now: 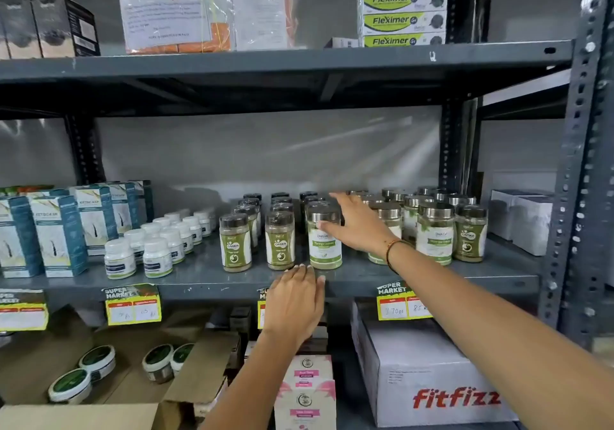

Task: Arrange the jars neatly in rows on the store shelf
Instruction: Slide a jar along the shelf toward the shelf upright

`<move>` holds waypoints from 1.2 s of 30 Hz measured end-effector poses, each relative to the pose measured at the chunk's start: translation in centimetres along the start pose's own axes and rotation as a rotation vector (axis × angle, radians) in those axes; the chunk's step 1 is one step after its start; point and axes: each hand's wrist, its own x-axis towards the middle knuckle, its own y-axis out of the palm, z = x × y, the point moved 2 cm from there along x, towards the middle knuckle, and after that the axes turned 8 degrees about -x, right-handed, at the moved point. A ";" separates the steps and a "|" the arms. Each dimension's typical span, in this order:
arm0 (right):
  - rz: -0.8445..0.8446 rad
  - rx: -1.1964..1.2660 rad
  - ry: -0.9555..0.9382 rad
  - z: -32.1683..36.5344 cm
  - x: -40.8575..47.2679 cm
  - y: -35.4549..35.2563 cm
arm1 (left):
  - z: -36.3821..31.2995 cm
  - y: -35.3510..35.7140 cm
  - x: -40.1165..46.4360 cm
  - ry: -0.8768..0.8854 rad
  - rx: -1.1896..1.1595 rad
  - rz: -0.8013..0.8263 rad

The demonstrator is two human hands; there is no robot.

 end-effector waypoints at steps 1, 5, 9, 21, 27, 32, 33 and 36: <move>0.005 -0.006 0.005 -0.1 0.4 0.2 | 0.0 0.2 0.2 0.000 -0.012 0.007; 0.047 -0.050 0.009 -0.3 1.7 1.0 | -0.2 1.2 0.6 0.007 -0.016 -0.051; 0.054 -0.056 -0.007 -0.6 2.7 1.6 | -0.2 1.5 0.7 0.004 -0.009 -0.116; -0.077 -0.019 -0.006 -0.1 1.4 -0.9 | -0.3 1.1 0.7 -0.010 -0.015 -0.050; -0.072 0.069 0.029 -1.0 -1.7 -5.8 | -0.4 0.5 0.5 -0.011 0.006 -0.016; -0.021 0.204 0.215 -4.9 -5.2 -10.4 | -0.5 0.2 0.3 -0.010 0.014 -0.009; -0.019 0.190 0.246 -6.0 -5.8 -11.3 | -0.6 0.2 0.3 -0.012 0.011 -0.010; -0.025 0.114 0.322 -9.5 -7.2 -13.5 | -0.6 0.3 0.3 -0.019 0.002 -0.014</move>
